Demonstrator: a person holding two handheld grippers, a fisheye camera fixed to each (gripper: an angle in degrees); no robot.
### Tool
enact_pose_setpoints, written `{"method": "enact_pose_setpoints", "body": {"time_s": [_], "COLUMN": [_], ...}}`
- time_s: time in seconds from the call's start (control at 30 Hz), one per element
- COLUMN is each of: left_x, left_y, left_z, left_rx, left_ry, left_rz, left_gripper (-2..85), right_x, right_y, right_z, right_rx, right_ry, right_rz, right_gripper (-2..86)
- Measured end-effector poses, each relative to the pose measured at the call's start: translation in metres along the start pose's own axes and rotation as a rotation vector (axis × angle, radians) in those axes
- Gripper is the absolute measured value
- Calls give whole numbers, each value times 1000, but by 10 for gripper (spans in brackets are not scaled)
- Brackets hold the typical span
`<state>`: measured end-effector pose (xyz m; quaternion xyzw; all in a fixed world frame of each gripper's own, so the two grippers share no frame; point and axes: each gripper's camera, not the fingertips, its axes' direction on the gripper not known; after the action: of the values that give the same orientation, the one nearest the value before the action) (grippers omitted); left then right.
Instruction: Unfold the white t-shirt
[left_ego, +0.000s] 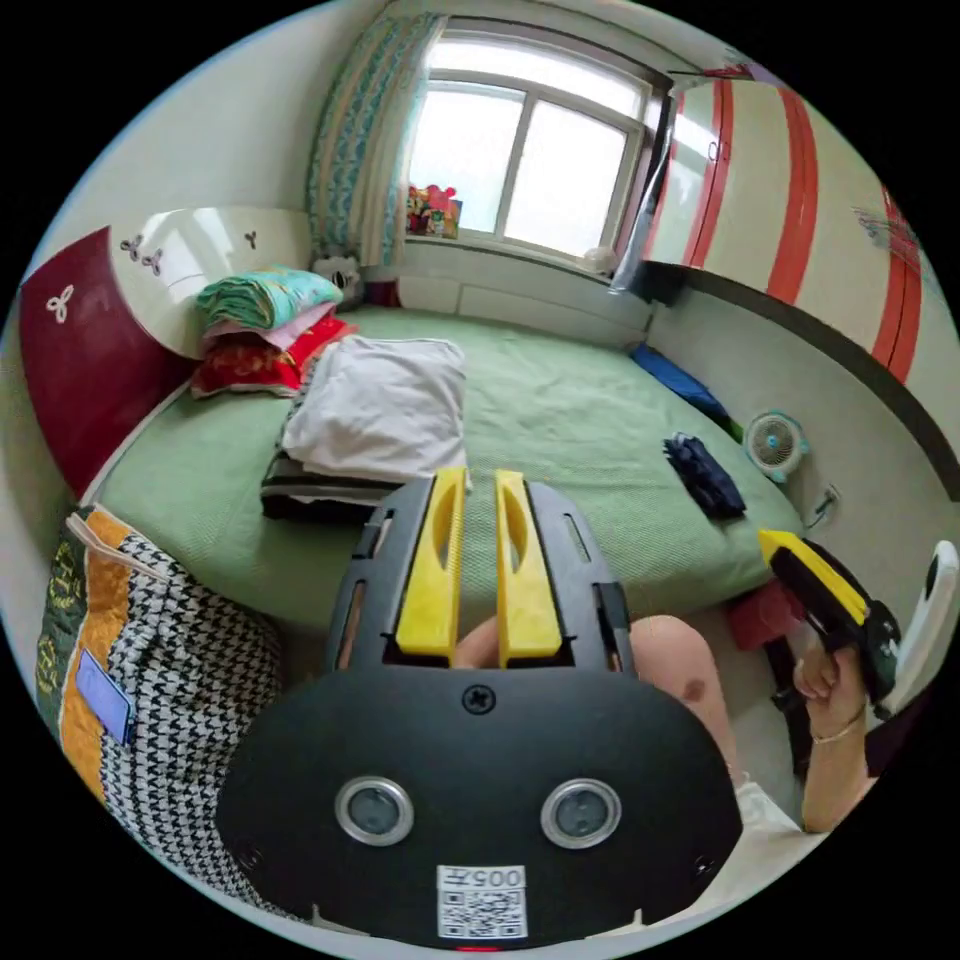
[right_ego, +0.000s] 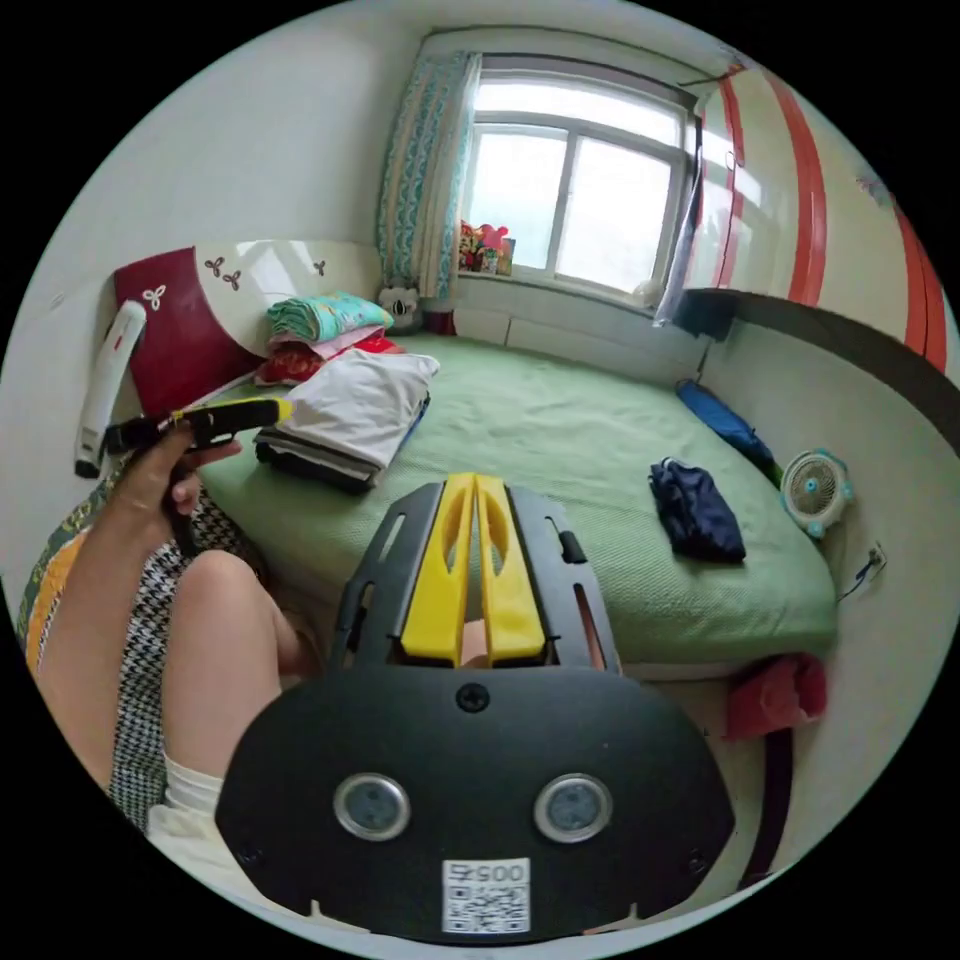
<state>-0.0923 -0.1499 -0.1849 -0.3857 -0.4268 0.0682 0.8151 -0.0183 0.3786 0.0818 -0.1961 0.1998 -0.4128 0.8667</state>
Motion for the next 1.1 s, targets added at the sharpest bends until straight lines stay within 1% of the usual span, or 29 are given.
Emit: {"method": "enact_pose_setpoints", "body": {"time_s": [0.07,0.13,0.2,0.27,0.37,0.43,0.5,0.57,0.6,0.63,0.67,0.7,0.77,0.83,0.93,1.0,1.1], "left_x": [-15,-35,-68,-95,-149,-180,-207,-219,-216,-215,-216,-220,-230,-237,-243,-248,-256], "left_y": [2,0,-6,-9,-6,6,37,34,31,31,29,25,26,29,28,29,29], "left_z": [5,14,30,39,56,63,70,65,59,59,63,70,75,75,77,79,78], "left_rx": [1,-6,-30,-17,4,21,56,38,108,136,124,66,50,85,68,67,74], "left_ry": [-15,-45,-91,-129,-212,-212,-139,-53,-108,-166,-264,-297,-269,-222,-228,-228,-239], "left_rz": [0,-8,-52,-89,-176,-234,-272,-319,-230,-216,-196,-186,-241,-266,-277,-281,-299], "left_gripper": [47,53,73,82,74,68,68,82,84,85,85,86,85,82,79,76,75], "right_x": [-4,-11,-19,-29,-46,-61,-71,-82,-92,-103,-109,-120,-137,-156,-181,-197,-213], "right_y": [1,-2,-7,-14,-31,-45,-52,-57,-62,-71,-77,-92,-119,-156,-199,-222,-254], "right_z": [9,33,59,86,124,150,169,187,199,210,215,221,225,229,238,247,268], "right_rx": [-6,-68,-130,-184,-264,-305,-327,-341,-356,-371,-371,-353,-297,-228,-169,-164,-160], "right_ry": [-21,-65,-103,-126,-135,-177,-226,-279,-304,-314,-313,-313,-317,-336,-370,-386,-423], "right_rz": [19,42,44,33,22,-8,-16,-20,-33,-53,-62,-80,-117,-137,-167,-180,-117], "right_gripper": [-9,-7,-4,3,28,50,58,67,77,84,86,90,95,96,104,109,106]}}
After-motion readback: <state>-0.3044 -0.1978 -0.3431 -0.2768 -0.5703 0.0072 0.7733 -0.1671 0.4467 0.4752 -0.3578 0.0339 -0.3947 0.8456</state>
